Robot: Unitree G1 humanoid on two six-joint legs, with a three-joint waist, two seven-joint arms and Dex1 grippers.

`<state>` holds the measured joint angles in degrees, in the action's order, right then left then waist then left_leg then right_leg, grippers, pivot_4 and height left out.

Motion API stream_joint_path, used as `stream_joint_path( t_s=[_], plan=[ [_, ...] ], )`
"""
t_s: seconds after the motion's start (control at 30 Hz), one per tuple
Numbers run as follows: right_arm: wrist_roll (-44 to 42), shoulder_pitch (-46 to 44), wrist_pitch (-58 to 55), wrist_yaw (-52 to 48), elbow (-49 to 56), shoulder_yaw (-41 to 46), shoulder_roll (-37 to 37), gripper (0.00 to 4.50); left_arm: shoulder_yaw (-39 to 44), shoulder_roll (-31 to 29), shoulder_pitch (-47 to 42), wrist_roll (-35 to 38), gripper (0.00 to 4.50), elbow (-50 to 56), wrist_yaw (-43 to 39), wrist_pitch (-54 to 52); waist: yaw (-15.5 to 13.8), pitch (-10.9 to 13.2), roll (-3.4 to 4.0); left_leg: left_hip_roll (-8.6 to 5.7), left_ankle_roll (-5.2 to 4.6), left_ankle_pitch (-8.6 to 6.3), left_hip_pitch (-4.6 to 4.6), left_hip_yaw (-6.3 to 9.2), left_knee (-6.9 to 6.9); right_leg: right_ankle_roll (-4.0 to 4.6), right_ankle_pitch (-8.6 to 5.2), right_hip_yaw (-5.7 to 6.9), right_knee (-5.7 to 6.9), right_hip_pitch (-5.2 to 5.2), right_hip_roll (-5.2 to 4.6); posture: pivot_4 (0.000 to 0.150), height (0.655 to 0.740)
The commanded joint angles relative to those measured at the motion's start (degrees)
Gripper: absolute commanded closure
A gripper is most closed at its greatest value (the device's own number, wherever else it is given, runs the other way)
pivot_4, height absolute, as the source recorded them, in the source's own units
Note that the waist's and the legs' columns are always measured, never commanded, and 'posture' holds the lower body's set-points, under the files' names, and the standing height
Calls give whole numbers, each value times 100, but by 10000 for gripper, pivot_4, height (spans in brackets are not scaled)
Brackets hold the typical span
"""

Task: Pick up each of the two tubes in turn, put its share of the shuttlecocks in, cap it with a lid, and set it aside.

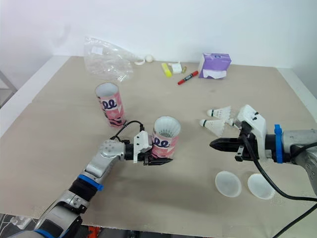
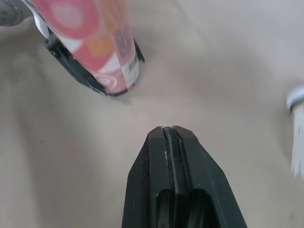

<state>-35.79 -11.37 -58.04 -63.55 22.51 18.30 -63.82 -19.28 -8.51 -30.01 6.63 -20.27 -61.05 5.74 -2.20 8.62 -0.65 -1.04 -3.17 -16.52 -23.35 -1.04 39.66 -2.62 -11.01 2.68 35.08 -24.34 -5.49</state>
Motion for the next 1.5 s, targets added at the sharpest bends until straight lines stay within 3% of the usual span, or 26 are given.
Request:
stream_joint_path(
  t_s=[0.03, 0.37, 0.47, 0.73, 1.17, 1.27, 1.5],
  plan=[
    [19, 215, 117, 11, 221, 286, -258, 44682, -200, 79, -33, -72, 16406, -369, -259, 409, 3, 0, 1, 0, 0, 0, 0, 0, 0, 0, 0, 1, 0, 0, 1, 1500, 7400],
    [253, 937, 263, 23, 194, 395, -616, 44682, -223, 222, -61, 61, 16406, -772, -610, 682, -1, -2, 3, -1, -2, 0, 3, 11, 10, -11, -5, 7, 0, 15, 9, 1500, 7400],
    [292, 1160, 231, -82, 117, 437, -820, 35717, -224, 238, -88, 81, 16406, -816, -695, 685, -2, -2, 4, -4, -4, -1, 3, 15, 11, -13, -7, 7, 0, 16, 9, 1500, 7400],
    [705, 1426, 443, 236, -70, 6, -816, 522, -227, 286, -150, 102, 16406, -914, -892, 749, -1, -3, 4, -7, -4, -2, 5, 25, 17, -17, -9, 7, 0, 26, 11, 1500, 7400],
    [1056, 1784, 679, 582, -45, -505, -585, 522, -188, 309, -177, 1, 16406, -1004, -773, 909, -2, -5, 7, -11, -4, -1, 7, 36, 31, -25, -10, 5, 1, 38, 14, 1500, 7400],
    [1066, 1736, 609, 679, 7, -561, -529, 7955, -195, 301, -186, -10, 16406, -1008, -766, 920, -2, -5, 7, -11, -4, -1, 9, 36, 33, -25, -10, 5, 1, 41, 15, 1500, 7400],
    [1162, 1903, 679, 679, 138, -617, -543, 42470, -199, 292, -176, -19, 16406, -980, -738, 874, -1, -5, 7, -11, -4, -1, 12, 37, 35, -26, -10, 6, 1, 45, 16, 1500, 7400]
  ],
)
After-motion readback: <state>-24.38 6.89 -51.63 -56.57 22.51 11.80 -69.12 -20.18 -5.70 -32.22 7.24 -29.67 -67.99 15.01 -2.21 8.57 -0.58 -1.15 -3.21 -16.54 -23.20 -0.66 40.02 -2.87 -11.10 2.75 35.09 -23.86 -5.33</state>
